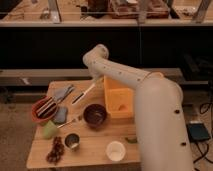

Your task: Place brush in tray

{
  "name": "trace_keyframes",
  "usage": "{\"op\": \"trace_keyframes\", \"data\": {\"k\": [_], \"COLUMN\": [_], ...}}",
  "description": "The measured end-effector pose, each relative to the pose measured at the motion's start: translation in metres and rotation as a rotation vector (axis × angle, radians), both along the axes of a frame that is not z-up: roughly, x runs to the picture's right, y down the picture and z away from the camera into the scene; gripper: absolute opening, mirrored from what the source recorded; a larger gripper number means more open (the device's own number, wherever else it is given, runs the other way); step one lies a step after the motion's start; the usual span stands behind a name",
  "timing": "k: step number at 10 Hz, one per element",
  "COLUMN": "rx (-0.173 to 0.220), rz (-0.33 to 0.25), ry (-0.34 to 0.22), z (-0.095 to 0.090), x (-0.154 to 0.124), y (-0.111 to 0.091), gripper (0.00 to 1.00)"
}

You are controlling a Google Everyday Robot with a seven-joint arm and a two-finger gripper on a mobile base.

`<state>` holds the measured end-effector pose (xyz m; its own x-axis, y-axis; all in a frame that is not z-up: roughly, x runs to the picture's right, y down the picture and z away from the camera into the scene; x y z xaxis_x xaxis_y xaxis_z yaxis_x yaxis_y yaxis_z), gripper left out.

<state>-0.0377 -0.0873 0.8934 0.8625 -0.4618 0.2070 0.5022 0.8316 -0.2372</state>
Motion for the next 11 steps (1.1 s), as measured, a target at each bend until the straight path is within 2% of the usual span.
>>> {"op": "trace_keyframes", "data": {"k": [2,4,6,8,11], "rx": [0.027,0.042,0.044,0.023,-0.025], "rz": [0.039,0.120,0.173,0.221,0.326], "ry": [-0.019,-0.108,-0.163,-0.159,-0.073], "z": [-0.027,-0.057,-0.073,-0.076,-0.056], "x": [0.014,0.027,0.037,0.047,0.112], "y": [-0.026,-0.053,-0.067,-0.071,-0.056], "gripper": [0.00,0.00,0.00,0.00,0.00]}}
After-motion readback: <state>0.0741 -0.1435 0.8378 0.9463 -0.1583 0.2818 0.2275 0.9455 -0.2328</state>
